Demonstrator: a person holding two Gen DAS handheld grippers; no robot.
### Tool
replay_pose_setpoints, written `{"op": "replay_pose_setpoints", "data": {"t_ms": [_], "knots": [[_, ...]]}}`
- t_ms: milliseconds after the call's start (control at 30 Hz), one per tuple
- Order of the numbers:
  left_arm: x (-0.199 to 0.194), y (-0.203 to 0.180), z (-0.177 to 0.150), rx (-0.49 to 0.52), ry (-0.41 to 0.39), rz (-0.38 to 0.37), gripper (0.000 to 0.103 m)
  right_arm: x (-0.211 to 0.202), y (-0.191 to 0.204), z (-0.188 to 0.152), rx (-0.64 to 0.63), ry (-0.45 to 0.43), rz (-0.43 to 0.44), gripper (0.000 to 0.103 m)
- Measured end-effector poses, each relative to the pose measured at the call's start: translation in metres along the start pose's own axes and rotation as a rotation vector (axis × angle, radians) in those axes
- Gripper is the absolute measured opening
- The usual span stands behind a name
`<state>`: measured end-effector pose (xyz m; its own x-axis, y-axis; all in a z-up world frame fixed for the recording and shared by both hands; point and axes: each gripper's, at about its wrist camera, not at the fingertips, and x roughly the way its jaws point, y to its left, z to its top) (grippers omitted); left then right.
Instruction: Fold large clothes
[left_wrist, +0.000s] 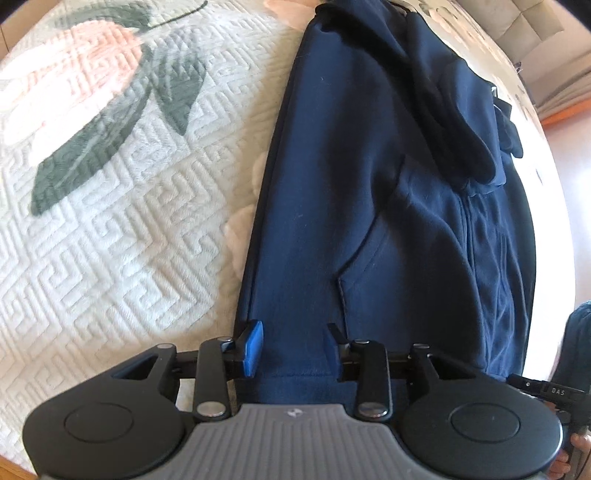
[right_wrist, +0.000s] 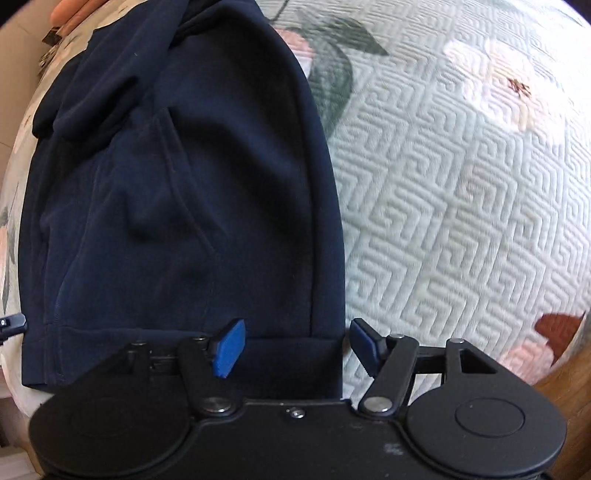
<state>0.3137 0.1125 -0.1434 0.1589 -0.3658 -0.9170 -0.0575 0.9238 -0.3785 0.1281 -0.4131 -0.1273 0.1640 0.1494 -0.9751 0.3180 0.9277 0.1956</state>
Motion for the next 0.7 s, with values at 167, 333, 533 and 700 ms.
{"op": "replay_pose_setpoints", "data": {"t_ms": [167,333,533,700], "knots": [[-0.009,0.005,-0.006,-0.028,0.0,0.058,0.069,0.002,-0.003,-0.004,0.029,-0.004,0.007,0.077],[0.006,0.03,-0.018,-0.15,0.106,-0.119,0.071,0.01,0.002,-0.008,0.021,-0.002,0.005,0.074],[0.013,0.025,-0.025,-0.137,0.069,-0.121,0.012,0.008,0.011,-0.014,0.058,-0.013,0.112,0.016],[-0.019,0.018,-0.004,-0.191,-0.039,-0.31,0.007,-0.012,0.0,0.004,0.144,-0.065,0.235,0.015]]}}
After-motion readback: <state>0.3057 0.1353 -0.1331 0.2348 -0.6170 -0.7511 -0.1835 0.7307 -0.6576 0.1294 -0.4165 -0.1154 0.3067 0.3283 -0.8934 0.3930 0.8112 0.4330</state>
